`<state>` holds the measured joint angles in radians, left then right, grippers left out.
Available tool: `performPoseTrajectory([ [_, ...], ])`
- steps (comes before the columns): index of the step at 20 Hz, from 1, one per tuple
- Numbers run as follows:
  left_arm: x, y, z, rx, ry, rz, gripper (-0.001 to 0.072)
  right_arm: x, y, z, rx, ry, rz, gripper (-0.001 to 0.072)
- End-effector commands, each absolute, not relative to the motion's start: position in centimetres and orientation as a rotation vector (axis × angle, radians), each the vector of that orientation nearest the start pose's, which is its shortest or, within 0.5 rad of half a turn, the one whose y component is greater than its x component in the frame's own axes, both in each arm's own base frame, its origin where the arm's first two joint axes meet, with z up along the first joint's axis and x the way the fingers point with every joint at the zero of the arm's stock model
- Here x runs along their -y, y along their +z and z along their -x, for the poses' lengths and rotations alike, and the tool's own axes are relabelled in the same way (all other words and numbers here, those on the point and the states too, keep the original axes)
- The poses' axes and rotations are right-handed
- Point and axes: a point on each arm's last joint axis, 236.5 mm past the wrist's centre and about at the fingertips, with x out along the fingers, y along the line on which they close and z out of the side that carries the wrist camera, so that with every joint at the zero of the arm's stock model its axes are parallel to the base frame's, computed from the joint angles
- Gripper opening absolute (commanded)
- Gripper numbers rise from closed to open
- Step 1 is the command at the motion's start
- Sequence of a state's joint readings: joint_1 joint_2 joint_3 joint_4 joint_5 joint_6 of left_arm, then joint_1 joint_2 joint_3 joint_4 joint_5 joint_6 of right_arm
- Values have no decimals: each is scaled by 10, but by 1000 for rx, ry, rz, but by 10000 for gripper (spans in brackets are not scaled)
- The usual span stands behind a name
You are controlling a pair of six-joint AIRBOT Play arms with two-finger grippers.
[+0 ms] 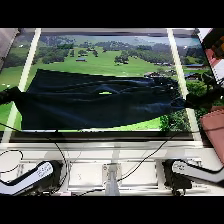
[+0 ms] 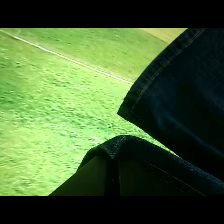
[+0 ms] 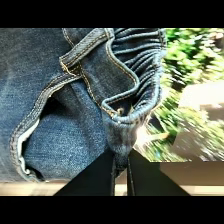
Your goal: Fold the clothes and pants, and hang the long-sleeved shirts on hangers.
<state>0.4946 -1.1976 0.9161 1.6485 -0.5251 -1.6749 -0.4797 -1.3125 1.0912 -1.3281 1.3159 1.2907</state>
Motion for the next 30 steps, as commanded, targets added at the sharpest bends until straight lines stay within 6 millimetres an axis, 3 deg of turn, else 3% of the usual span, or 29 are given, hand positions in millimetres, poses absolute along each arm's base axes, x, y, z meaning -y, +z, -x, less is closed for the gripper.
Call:
performPoseTrajectory([
  [1,-207,-2,-402,-824,460,172,26,92,-39,-309,-1222,-114,-372,68],
  [5,-201,-21,-404,-876,436,132,26,74,-76,-261,-1176,-213,-442,68],
  [9,-201,-21,-405,-873,436,132,37,61,-84,-241,-1226,-217,-485,84],
  [10,-202,-21,-405,-873,436,131,41,62,-82,-242,-1220,-216,-482,215],
  [11,-202,-21,-405,-874,432,123,177,65,-76,-248,-1202,-221,-480,484],
  [12,-202,-21,-405,-879,422,103,441,70,-68,-256,-1170,-232,-478,545],
  [13,-202,-20,-405,-882,412,81,720,78,-55,-269,-1119,-249,-473,544],
  [15,-202,-16,-406,-875,407,67,699,104,-16,-307,-943,-311,-472,535],
  [16,-203,-12,-407,-867,409,65,699,119,4,-325,-851,-344,-472,452],
  [18,-204,-3,-410,-840,411,59,699,150,26,-350,-757,-400,-508,418],
  [20,-205,3,-413,-819,412,55,699,161,14,-373,-805,-383,-627,459],
  [22,-205,5,-415,-810,413,53,698,147,-7,-400,-922,-240,-702,476],
  [24,-205,5,-415,-808,412,53,698,138,-24,-429,-979,-137,-802,563],
  [25,-206,5,-415,-808,413,53,698,137,-34,-443,-1001,-108,-846,563],
  [30,-205,5,-415,-808,412,53,698,146,-91,-468,-1102,-75,-914,562],
])
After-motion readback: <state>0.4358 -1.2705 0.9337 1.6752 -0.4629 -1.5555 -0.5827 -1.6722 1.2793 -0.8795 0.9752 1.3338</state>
